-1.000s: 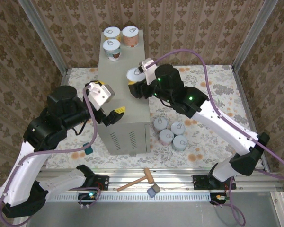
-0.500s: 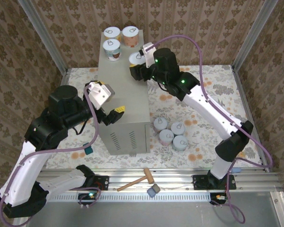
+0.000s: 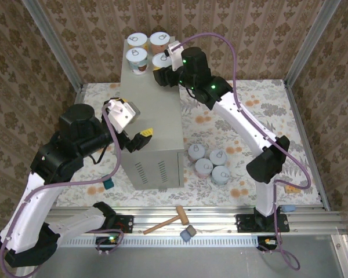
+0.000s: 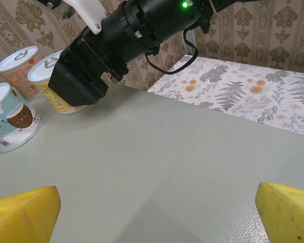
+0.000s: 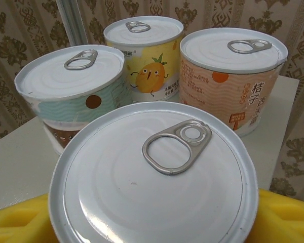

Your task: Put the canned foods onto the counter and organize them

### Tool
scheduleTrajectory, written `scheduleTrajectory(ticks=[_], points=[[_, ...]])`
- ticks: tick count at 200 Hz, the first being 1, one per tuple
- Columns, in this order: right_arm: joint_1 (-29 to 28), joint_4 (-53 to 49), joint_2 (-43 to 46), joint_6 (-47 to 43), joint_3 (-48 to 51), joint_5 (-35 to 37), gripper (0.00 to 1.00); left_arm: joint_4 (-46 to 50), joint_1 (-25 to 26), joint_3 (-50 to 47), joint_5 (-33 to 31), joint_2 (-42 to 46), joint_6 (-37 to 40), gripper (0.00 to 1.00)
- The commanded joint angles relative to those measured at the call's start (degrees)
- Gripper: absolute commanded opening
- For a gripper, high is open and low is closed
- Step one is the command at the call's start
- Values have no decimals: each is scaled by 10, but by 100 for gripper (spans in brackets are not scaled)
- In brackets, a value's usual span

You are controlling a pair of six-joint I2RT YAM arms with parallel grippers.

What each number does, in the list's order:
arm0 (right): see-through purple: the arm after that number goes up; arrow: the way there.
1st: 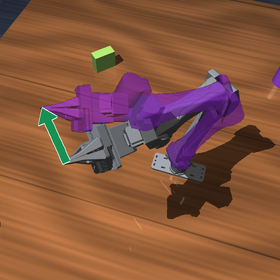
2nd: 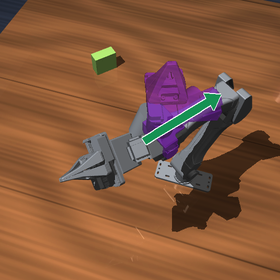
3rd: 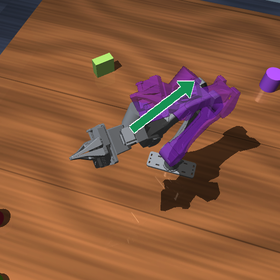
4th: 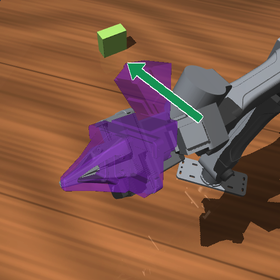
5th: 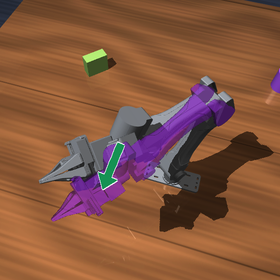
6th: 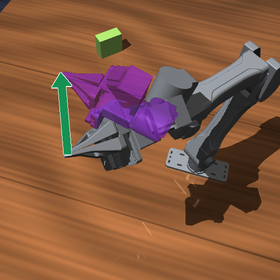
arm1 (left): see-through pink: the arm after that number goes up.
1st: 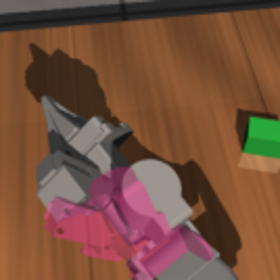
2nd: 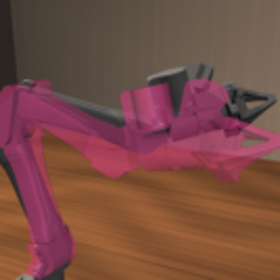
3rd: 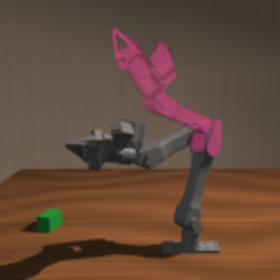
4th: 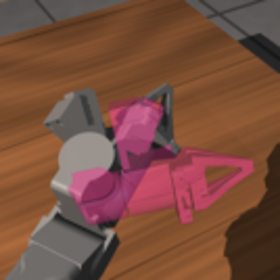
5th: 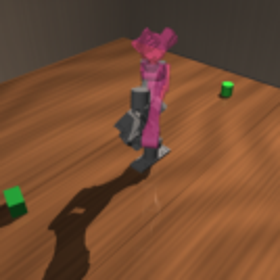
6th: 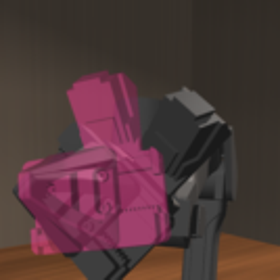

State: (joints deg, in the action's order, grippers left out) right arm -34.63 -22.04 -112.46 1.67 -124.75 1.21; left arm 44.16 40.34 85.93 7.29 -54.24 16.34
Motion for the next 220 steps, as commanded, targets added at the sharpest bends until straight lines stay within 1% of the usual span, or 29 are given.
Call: scheduleTrajectory(ticks=[1,54,85,116,145,180,220], points=[[3,-26,-18,3,-25,-12,76,-10,-6,-4,7,10,-7,100],[2,-17,11,7,7,-11,84,-13,-6,-7,11,14,-9,100],[3,-14,20,7,23,-6,85,-15,-6,-6,14,16,-11,100],[3,-10,18,8,25,0,79,-15,-6,-5,13,18,-12,100],[3,-2,14,6,24,8,76,-14,-5,-4,13,20,-12,100],[2,2,1,-6,11,11,75,-17,-5,-6,12,20,-12,100],[6,-12,-25,-11,-28,12,75,-18,-6,-7,11,18,-12,100]])
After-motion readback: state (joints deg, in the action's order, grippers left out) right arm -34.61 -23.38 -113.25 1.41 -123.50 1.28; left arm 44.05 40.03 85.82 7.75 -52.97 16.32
